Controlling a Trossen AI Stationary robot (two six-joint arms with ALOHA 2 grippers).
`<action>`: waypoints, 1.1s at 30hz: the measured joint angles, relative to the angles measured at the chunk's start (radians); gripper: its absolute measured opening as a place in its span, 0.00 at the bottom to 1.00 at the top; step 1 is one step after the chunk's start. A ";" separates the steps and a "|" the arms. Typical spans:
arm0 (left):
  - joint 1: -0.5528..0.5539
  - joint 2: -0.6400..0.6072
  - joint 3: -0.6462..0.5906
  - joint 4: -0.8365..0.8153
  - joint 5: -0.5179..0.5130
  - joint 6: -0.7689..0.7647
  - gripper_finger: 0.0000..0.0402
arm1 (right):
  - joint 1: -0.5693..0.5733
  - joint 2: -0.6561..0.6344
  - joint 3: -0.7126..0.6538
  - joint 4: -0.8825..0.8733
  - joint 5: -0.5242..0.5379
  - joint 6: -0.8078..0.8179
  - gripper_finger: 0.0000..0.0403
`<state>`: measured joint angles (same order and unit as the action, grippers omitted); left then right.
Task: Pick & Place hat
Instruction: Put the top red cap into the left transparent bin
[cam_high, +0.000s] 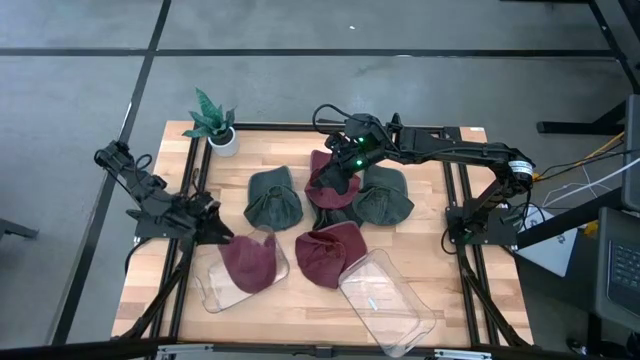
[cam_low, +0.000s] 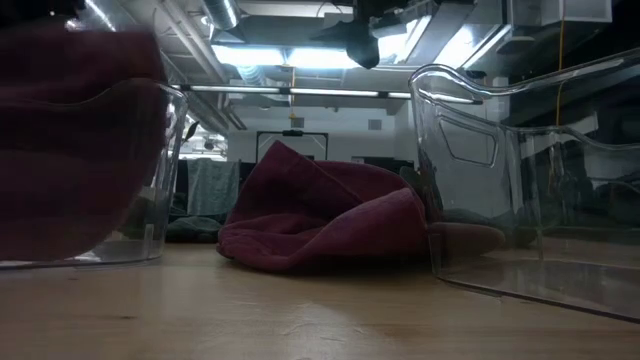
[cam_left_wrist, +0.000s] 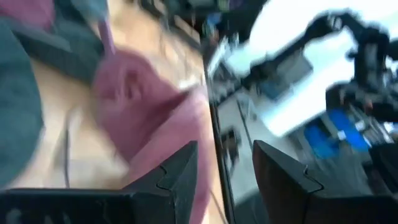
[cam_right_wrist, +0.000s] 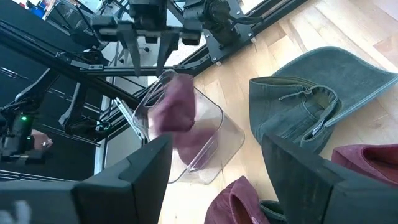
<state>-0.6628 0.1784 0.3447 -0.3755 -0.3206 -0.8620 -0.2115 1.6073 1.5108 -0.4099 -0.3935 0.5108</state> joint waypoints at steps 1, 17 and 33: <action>0.000 -0.002 0.000 0.019 -0.038 0.015 0.37 | 0.000 0.000 0.000 0.000 0.000 -0.002 0.62; 0.033 0.162 0.000 0.191 -0.142 0.180 0.37 | 0.000 0.000 0.000 -0.003 0.001 -0.022 0.62; 0.298 0.392 0.106 0.470 0.017 0.330 0.37 | 0.088 -0.002 0.000 -0.112 0.004 -0.022 0.62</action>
<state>-0.3645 0.5706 0.4512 0.0946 -0.3034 -0.5320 -0.1236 1.6051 1.5108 -0.5218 -0.3891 0.4892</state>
